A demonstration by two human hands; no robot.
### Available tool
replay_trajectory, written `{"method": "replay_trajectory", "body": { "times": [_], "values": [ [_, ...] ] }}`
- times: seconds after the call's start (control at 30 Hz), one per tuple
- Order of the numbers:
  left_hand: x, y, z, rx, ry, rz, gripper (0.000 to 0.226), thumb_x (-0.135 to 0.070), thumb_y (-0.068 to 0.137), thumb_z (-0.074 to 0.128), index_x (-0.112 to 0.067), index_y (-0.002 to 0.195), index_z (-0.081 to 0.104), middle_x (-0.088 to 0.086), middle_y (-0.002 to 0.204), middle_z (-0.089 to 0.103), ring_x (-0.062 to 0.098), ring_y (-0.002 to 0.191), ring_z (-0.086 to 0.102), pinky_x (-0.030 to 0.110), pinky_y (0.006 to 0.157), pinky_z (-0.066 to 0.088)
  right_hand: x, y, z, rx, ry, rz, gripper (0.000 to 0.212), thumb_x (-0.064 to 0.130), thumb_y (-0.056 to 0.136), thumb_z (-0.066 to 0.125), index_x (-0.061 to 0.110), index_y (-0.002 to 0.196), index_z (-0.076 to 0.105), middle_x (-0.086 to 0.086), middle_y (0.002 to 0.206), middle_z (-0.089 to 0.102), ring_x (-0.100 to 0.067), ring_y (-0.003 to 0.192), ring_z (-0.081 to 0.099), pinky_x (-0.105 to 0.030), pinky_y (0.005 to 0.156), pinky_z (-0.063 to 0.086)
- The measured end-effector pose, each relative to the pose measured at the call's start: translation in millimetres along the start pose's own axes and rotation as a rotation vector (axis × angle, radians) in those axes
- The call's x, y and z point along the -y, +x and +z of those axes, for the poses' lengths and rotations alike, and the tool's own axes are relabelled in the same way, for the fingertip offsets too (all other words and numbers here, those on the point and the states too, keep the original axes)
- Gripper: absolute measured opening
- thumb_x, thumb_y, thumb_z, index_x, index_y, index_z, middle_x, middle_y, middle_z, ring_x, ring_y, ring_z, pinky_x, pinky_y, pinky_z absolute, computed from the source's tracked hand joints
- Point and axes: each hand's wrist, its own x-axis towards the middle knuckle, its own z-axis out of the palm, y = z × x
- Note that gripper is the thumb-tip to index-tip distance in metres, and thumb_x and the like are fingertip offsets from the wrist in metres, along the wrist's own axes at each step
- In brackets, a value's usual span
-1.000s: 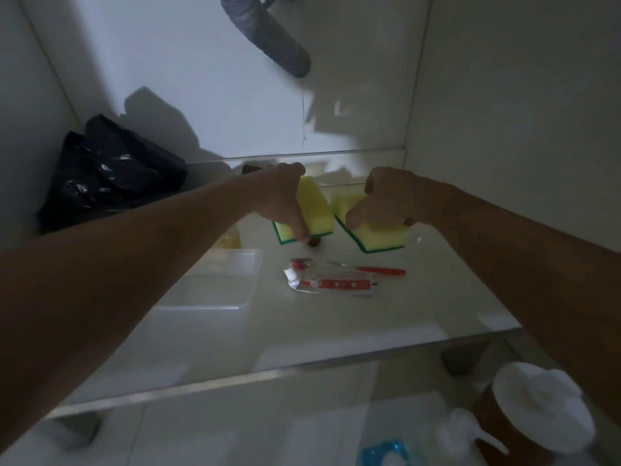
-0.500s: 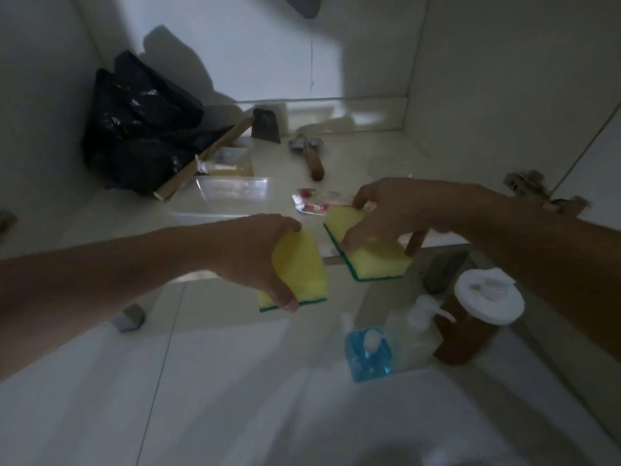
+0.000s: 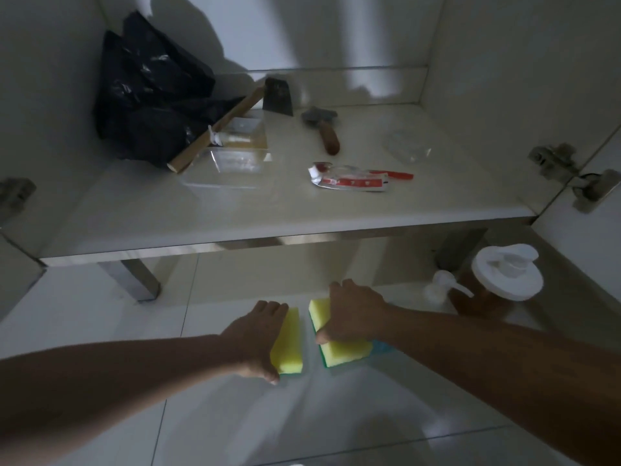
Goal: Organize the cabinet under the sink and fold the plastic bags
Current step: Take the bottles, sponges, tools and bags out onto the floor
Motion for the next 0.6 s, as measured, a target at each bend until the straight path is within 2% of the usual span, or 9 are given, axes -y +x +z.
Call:
{"method": "replay_trajectory", "body": {
  "times": [0.07,0.2,0.3,0.47,0.53,0.6],
  "values": [
    [3.0,5.2,11.3,-0.017,-0.007,0.004,0.120,-0.049,0.059,0.083,-0.008,0.148,0.014,0.002,0.144,0.028,0.021,0.135,0.024,0.032,0.103,0.040,1.6,8.1,14.5,-0.024,0.013,-0.001,0.078,0.051,0.066,0.076,0.014,0.126,0.044,-0.007,0.126,0.050,-0.030,0.121,0.051,-0.033,0.088,0.041],
    [6.8,11.8,23.9,-0.031,-0.006,0.039,0.123,-0.050,0.060,0.082,-0.003,0.149,0.011,0.007,0.147,0.026,0.024,0.137,0.022,0.028,0.109,0.031,3.2,19.1,36.3,-0.048,-0.003,0.011,0.067,0.046,0.069,0.073,0.013,0.120,0.045,-0.009,0.123,0.052,-0.029,0.118,0.053,-0.034,0.091,0.043],
    [7.9,16.9,30.3,-0.035,-0.042,0.044,0.126,-0.052,0.060,0.082,-0.005,0.150,0.007,0.007,0.151,0.020,0.023,0.140,0.016,0.029,0.112,0.029,3.9,25.1,45.5,-0.094,-0.028,0.000,0.069,0.046,0.073,0.071,0.011,0.125,0.042,-0.011,0.125,0.049,-0.031,0.118,0.053,-0.036,0.095,0.043],
    [6.0,21.5,37.9,-0.032,-0.050,0.060,0.126,-0.053,0.062,0.081,-0.005,0.151,0.005,0.008,0.154,0.015,0.024,0.142,0.012,0.030,0.116,0.020,0.3,30.2,49.2,-0.099,-0.094,-0.004,0.078,0.061,0.076,0.066,0.010,0.130,0.041,-0.013,0.127,0.047,-0.031,0.119,0.051,-0.037,0.098,0.042],
    [4.9,23.4,39.4,-0.027,0.003,0.052,0.129,-0.056,0.061,0.080,-0.005,0.151,0.003,0.010,0.156,0.011,0.027,0.145,0.010,0.034,0.119,0.014,-0.8,29.1,48.3,-0.085,-0.130,-0.006,0.079,0.064,0.078,0.063,0.011,0.132,0.040,-0.013,0.129,0.046,-0.031,0.121,0.051,-0.037,0.099,0.041],
    [2.5,23.6,36.3,0.008,0.069,0.028,0.133,-0.059,0.061,0.078,-0.007,0.151,-0.005,0.012,0.160,-0.001,0.030,0.148,-0.001,0.043,0.120,0.007,1.2,25.6,41.6,-0.082,-0.162,-0.012,0.070,0.059,0.085,0.057,0.011,0.133,0.040,-0.013,0.131,0.046,-0.031,0.122,0.050,-0.038,0.101,0.040]
  ]
}}
